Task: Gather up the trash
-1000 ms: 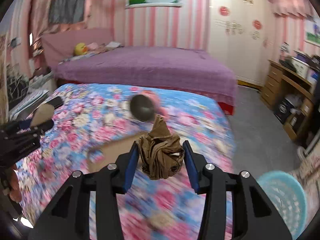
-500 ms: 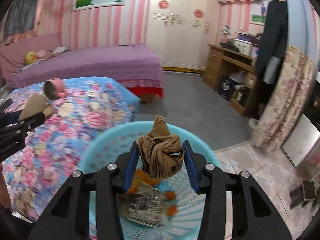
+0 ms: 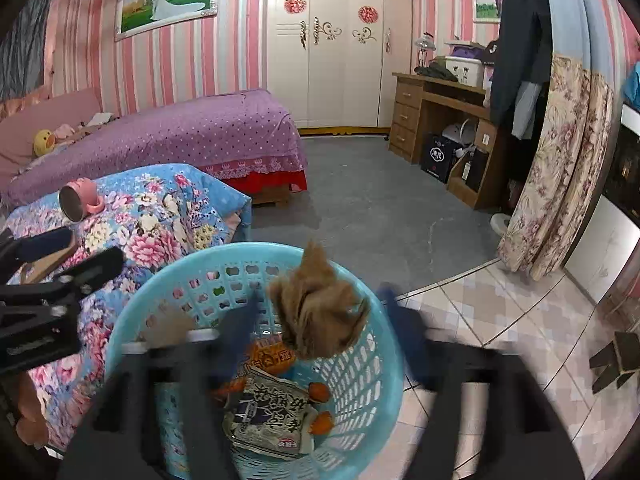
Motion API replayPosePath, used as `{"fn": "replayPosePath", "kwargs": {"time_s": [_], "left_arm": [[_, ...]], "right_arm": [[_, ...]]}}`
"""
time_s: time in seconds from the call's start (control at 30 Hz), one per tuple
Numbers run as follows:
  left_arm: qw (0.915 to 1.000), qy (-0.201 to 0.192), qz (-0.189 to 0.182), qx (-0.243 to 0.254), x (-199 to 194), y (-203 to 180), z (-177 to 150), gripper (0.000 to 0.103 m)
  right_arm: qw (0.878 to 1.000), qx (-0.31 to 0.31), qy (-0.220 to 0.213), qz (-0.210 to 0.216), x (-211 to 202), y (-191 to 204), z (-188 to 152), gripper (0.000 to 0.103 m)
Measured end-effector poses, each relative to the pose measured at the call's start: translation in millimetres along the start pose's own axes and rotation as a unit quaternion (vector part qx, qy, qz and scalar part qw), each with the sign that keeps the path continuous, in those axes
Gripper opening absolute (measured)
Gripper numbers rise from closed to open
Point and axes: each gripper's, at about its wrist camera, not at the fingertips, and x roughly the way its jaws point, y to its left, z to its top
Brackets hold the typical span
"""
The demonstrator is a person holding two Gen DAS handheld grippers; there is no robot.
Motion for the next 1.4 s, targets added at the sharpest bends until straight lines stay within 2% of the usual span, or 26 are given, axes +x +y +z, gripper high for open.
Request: {"fn": "replayPosePath", "kwargs": {"time_s": [0.1, 0.23, 0.4, 0.53, 0.7, 0.87, 1.0, 1.17, 1.3, 1.4], "left_arm": [[0.9998, -0.004, 0.021, 0.002, -8, 14, 3, 0.093], [0.999, -0.008, 0.043, -0.01, -30, 45, 1, 0.097], [0.9967, -0.02, 0.073, -0.029, -74, 90, -12, 0.097], [0.9933, -0.023, 0.105, -0.043, -112, 125, -27, 0.097], [0.9899, -0.038, 0.133, -0.033, -157, 151, -53, 0.097], [0.9845, -0.056, 0.159, -0.047, -195, 178, -91, 0.098], [0.9777, -0.07, 0.188, -0.061, -209, 193, -120, 0.098], [0.9732, -0.082, 0.198, -0.085, -213, 207, -148, 0.098], [0.9688, -0.104, 0.212, -0.075, -221, 207, -152, 0.098], [0.9696, -0.104, 0.209, -0.075, -218, 206, -151, 0.098]], "right_arm": [[1.0, 0.009, -0.004, -0.001, -3, 2, 0, 0.088], [1.0, 0.017, -0.005, -0.003, -10, 14, -1, 0.098], [0.999, 0.01, -0.027, 0.016, -39, 48, -4, 0.098], [0.998, 0.006, -0.049, 0.041, -70, 83, -11, 0.098], [0.995, -0.015, -0.066, 0.072, -103, 129, -25, 0.098], [0.99, -0.038, -0.083, 0.11, -129, 168, -49, 0.098], [0.985, -0.066, -0.102, 0.12, -137, 196, -71, 0.098], [0.981, -0.092, -0.108, 0.136, -139, 214, -82, 0.098], [0.979, -0.096, -0.115, 0.137, -142, 216, -84, 0.098], [0.98, -0.089, -0.115, 0.134, -142, 213, -83, 0.098]]}}
